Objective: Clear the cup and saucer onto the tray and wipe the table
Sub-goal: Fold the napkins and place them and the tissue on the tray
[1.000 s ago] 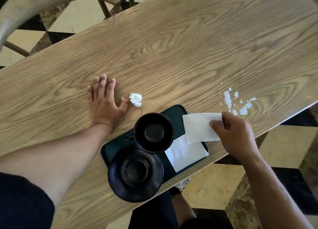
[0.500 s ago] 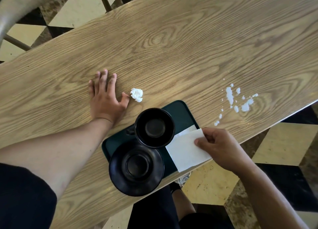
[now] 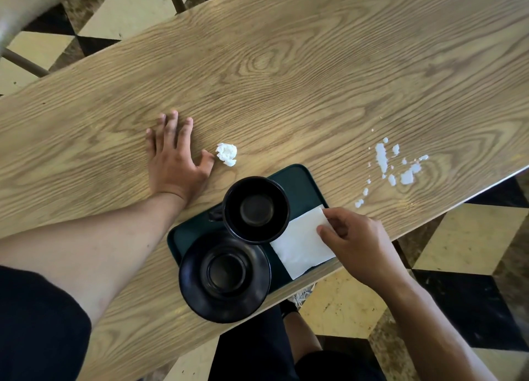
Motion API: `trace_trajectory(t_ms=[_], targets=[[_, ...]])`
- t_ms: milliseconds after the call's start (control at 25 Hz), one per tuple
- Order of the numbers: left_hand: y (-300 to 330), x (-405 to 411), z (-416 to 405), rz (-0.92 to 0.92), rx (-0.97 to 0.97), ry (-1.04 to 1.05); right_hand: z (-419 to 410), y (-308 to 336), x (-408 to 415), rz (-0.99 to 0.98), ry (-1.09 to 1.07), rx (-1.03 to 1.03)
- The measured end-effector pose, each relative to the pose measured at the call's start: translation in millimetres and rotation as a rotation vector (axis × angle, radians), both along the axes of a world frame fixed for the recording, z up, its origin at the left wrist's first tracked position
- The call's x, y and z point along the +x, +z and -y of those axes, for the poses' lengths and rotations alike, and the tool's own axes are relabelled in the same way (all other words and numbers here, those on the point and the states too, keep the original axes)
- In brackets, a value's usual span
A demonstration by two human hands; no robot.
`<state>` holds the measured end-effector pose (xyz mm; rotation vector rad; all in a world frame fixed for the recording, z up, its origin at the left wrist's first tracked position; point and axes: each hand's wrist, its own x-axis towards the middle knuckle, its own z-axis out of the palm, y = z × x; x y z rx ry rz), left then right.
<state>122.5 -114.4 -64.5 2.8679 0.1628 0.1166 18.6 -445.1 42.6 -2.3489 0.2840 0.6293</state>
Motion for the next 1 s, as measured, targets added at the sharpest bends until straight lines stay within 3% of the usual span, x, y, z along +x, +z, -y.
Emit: trace_trajectory(t_ms=[400, 1000], targets=[[0, -1, 1, -0.004, -0.007, -0.002, 2, -5, -12, 0.171, -0.001, -0.170], [-2, 0, 0, 0.013, -0.017, -0.004, -23, -26, -38, 0.175, 0.065, -0.069]])
